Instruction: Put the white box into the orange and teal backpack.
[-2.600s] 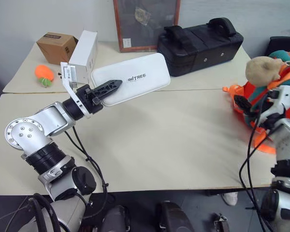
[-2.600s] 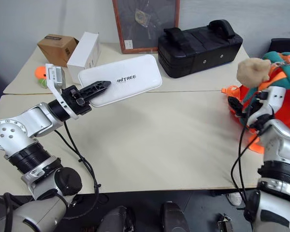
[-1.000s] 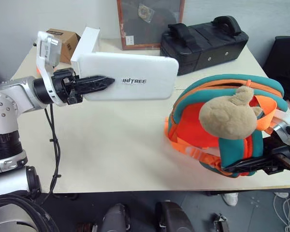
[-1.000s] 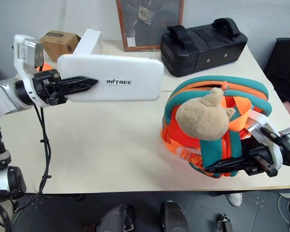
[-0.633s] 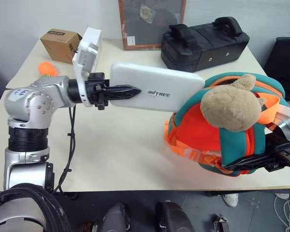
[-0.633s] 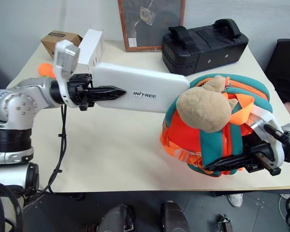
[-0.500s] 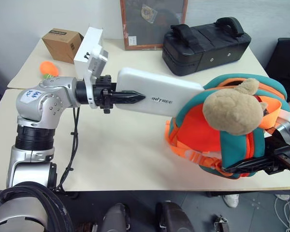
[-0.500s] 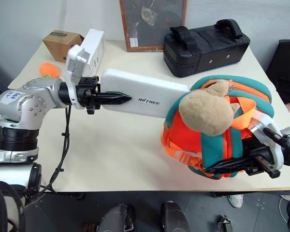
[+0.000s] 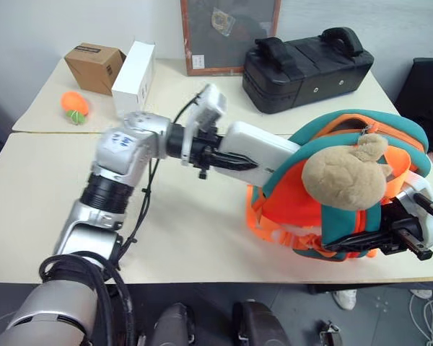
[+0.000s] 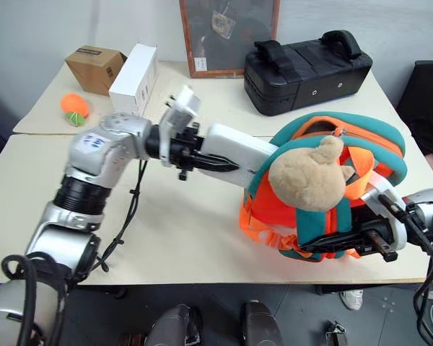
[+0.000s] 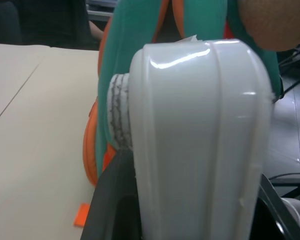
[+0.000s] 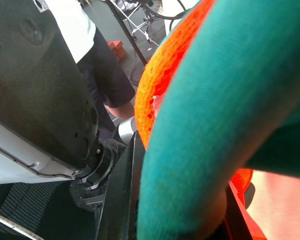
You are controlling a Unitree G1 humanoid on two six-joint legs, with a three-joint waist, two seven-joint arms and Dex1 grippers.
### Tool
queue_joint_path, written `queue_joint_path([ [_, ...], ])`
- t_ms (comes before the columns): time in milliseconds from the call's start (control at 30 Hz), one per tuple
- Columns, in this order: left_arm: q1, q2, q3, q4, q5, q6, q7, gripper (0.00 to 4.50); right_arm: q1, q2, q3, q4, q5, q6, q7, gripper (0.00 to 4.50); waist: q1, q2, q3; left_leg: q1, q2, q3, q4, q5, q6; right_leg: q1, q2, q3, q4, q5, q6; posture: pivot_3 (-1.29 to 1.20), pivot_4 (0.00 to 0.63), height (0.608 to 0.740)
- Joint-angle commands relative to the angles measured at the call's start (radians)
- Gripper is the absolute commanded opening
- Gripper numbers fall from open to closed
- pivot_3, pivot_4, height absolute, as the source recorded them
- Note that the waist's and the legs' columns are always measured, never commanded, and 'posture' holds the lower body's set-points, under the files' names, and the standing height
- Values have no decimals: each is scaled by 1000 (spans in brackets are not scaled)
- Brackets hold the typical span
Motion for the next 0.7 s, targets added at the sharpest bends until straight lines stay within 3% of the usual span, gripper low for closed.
queue_joint_path([
  [33,-63,-80,-8,55,46,-70,37,1237,-18,8,-5,-14,-6,-6,55,31,0,0,0,0,0,0,0,0,0,0,0,0,0,0,0,0,150,740],
  [233,-69,-257,-13,162,129,-146,172,1237,-50,64,-8,1,-51,-5,19,31,-1,0,0,0,0,0,1,0,0,0,0,1,0,0,0,0,150,740],
  [300,-51,-264,-3,160,136,-137,186,1957,-65,83,-13,7,-62,0,-1,31,-5,0,0,0,0,0,1,0,0,0,0,1,1,0,0,0,150,740],
  [567,8,-101,111,-86,9,58,115,4091,-80,125,-22,23,-111,3,-18,31,-7,1,0,2,0,-1,0,2,-2,-2,1,2,7,0,0,0,150,740],
  [700,-11,25,188,-185,-73,155,64,4091,-100,157,3,39,-158,-13,-48,31,-4,1,0,2,0,-1,1,2,-2,-1,0,2,7,0,0,0,150,740],
])
